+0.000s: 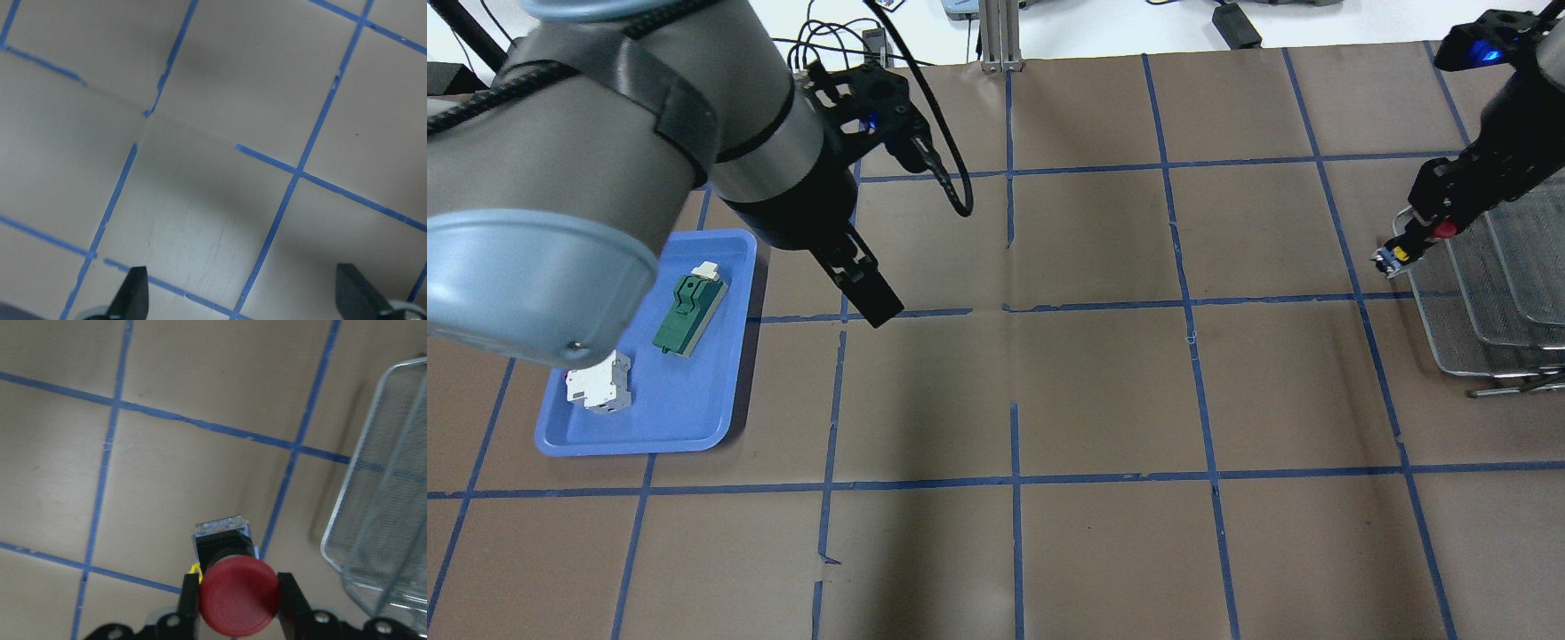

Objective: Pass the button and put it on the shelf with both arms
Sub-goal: 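Carry the button with the right gripper to the mesh basket while the left arm withdraws, then lower the button into the mesh basket and open the right gripper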

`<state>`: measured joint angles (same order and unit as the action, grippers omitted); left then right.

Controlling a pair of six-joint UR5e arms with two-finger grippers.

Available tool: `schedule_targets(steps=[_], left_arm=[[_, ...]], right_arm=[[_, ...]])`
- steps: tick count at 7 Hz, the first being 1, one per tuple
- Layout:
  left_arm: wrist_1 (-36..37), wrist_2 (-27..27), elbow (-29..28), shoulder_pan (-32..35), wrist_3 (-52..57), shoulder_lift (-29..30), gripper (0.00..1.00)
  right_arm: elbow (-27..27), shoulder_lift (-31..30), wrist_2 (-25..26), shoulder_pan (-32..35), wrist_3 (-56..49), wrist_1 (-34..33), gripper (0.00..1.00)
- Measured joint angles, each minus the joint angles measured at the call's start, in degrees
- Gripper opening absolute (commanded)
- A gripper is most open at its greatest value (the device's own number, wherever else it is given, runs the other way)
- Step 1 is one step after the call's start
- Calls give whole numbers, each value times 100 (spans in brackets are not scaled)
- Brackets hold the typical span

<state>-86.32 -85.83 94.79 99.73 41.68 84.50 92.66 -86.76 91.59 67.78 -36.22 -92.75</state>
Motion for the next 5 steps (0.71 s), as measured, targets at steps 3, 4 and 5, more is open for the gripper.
schedule_targets(steps=[3, 4, 5], left_arm=[[-189, -250, 0, -1177, -824, -184, 100], [-279, -440, 3, -1292, -1314, -195, 100], [-455, -521, 13, -1315, -2009, -212, 100]], right_arm=[[-347, 476, 382, -775, -35, -927, 0], [-358, 672, 375, -1047, -40, -1129, 0], [-357, 811, 379, -1165, -42, -1227, 3]])
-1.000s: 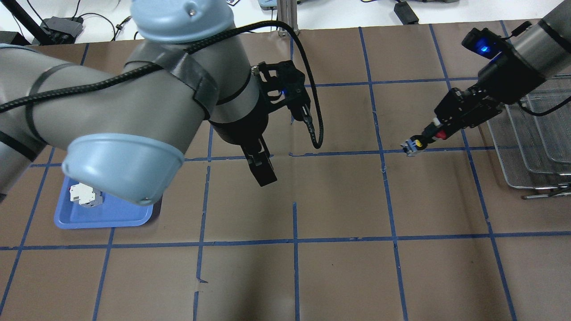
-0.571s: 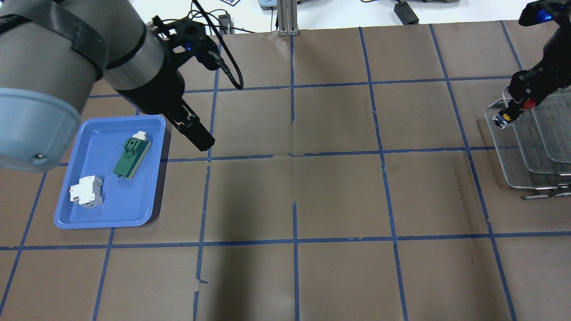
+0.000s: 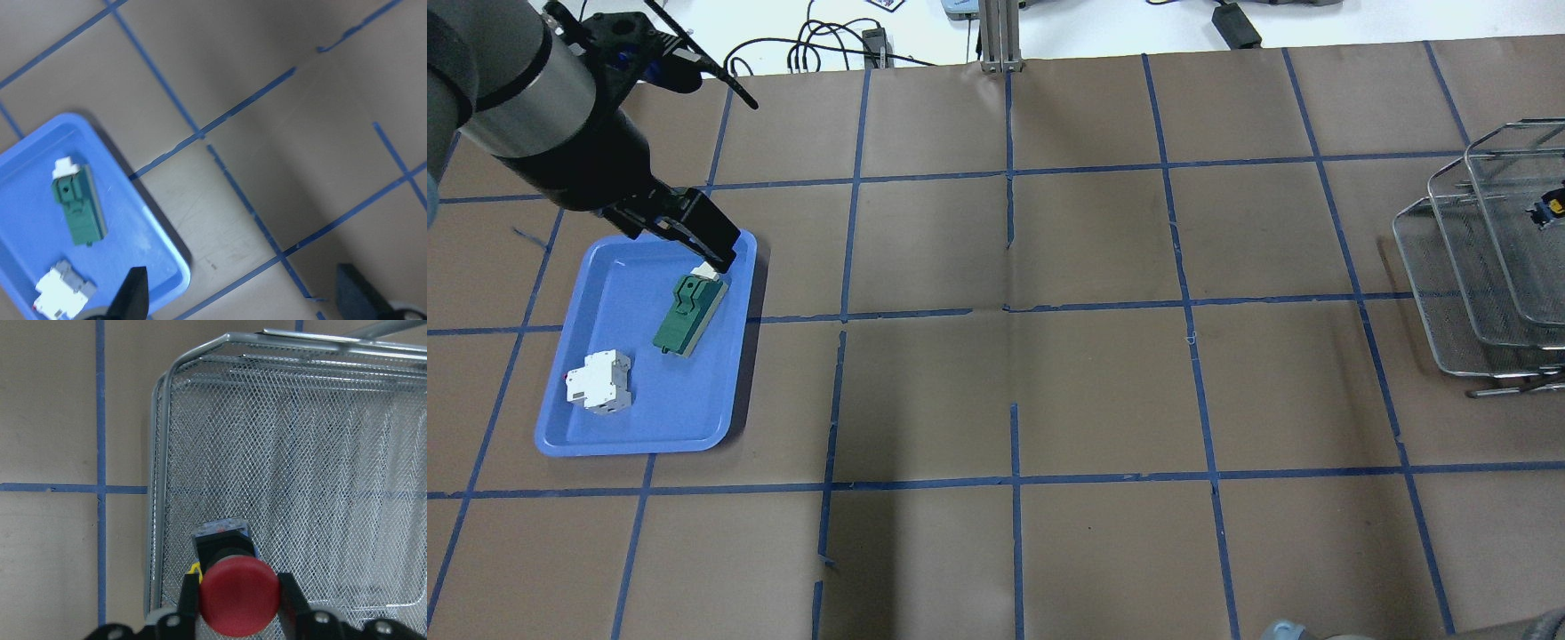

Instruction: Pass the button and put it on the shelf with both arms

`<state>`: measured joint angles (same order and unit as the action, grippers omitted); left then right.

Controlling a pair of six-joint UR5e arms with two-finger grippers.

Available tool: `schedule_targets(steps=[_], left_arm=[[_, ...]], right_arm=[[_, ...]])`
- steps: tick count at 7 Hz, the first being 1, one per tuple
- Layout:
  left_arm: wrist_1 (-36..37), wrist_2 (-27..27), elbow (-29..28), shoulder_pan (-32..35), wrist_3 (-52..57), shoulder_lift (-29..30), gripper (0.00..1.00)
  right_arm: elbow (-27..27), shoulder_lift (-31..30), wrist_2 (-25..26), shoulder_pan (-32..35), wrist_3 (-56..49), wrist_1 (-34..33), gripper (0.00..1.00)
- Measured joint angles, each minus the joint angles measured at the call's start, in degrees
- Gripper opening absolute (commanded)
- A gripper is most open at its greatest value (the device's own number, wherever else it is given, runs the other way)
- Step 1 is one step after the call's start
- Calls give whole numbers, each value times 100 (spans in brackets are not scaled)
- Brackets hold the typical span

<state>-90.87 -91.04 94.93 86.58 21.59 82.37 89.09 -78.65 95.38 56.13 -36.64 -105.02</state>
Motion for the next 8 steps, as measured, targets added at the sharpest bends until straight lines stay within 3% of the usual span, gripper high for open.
schedule_targets(steps=[1, 2, 3, 5, 8], left_arm=[[-144, -12, 33, 14, -677, -33, 100], [-208, 2, 59, 34, -1163, -55, 100], [-226, 24, 37, 43, -1489, -41, 100], [-250, 36, -38, 24, -1723, 14, 100], [-434, 204, -609, -42, -1759, 354, 100]], right_arm=[[7, 89, 21, -85, -3, -20, 54], [22, 143, 19, -196, -5, 4, 87], [49, 171, -4, -263, -3, 26, 100], [50, 140, -12, -287, 3, 167, 100], [-238, -708, -27, 49, 41, 1391, 100]])
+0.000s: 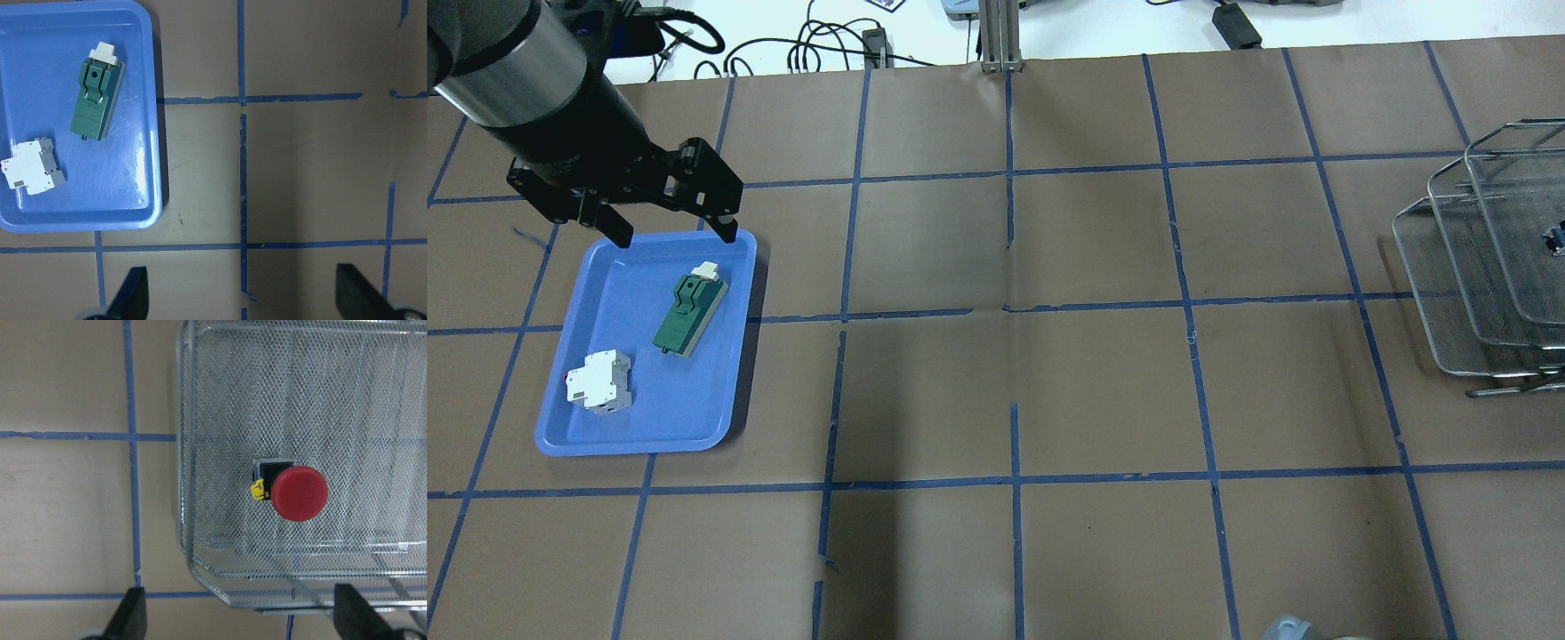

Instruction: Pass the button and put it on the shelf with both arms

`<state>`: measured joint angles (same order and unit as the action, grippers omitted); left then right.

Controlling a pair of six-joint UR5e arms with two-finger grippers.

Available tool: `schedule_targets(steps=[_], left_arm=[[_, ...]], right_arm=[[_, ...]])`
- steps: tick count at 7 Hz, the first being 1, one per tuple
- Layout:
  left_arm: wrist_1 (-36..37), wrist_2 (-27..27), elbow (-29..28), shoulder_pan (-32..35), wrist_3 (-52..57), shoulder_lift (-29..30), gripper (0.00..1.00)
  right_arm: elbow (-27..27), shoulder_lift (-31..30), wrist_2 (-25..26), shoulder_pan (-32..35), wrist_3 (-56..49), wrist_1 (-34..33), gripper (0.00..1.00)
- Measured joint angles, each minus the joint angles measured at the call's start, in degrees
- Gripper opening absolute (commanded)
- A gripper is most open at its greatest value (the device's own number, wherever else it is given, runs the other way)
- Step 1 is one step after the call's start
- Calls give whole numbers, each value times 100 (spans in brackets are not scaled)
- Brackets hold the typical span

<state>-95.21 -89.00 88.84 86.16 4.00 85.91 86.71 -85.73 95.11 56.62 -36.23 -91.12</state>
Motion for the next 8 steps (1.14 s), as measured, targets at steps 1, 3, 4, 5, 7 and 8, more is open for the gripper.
schedule_targets(steps=[1, 3, 4, 5, 7, 8], left_arm=[[-156, 77, -245, 3, -8, 153, 100], [-284, 143, -407, 26, -2, 274, 100], [-192, 154, -396, 35, 40, 270, 100], [-80, 178, -383, 41, 79, 265, 100], [72, 192, -255, 51, 257, 253, 100], [203, 171, -130, 59, 359, 228, 100]], right_arm=[[-18, -333, -15, 398, 96, 268, 100], [9, -642, -152, 1554, 496, 414, 100], [19, -701, -215, 2215, 994, 415, 100], [25, -692, -252, 2867, 1855, 393, 100], [16, -576, -293, 3646, 3289, 336, 100], [-1, -534, -301, 3753, 3522, 327, 100]])
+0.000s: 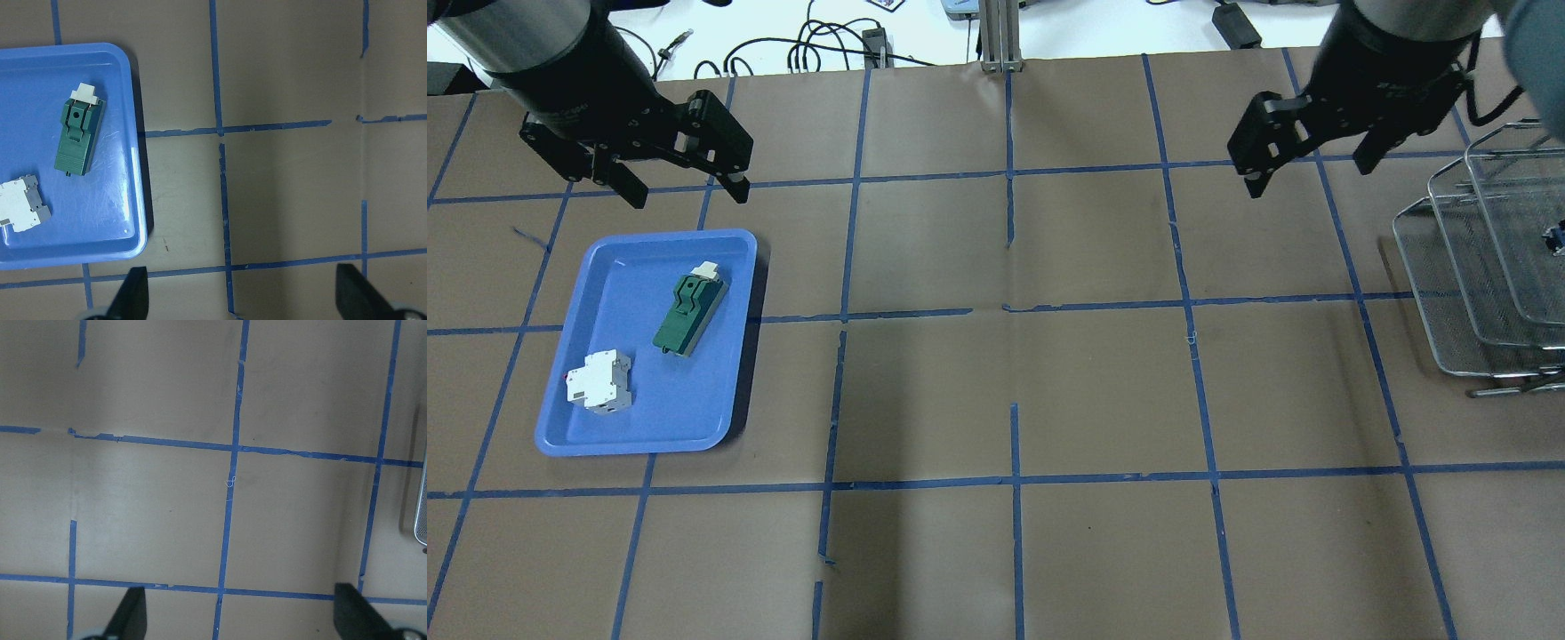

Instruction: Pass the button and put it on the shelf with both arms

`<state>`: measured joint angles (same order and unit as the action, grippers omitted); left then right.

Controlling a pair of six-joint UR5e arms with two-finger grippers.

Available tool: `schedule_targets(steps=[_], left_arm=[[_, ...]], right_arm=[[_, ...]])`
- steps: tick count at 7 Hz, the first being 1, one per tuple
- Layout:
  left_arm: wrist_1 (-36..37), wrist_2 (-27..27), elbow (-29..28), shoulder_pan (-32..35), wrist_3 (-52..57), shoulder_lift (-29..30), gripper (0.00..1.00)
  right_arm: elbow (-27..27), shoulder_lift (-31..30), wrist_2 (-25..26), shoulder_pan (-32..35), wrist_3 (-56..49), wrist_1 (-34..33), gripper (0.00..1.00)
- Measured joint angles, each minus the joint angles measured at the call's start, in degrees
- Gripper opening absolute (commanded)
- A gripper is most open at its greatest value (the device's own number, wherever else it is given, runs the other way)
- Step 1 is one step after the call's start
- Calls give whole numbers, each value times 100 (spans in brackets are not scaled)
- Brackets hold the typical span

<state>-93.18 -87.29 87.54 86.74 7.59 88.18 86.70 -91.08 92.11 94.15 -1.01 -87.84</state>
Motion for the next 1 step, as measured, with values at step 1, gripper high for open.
schedule_targets(steps=[1], left_arm=[[135, -24, 76, 5, -1, -16, 100]], right_arm=[[-5, 19, 1, 36, 90, -3, 100]])
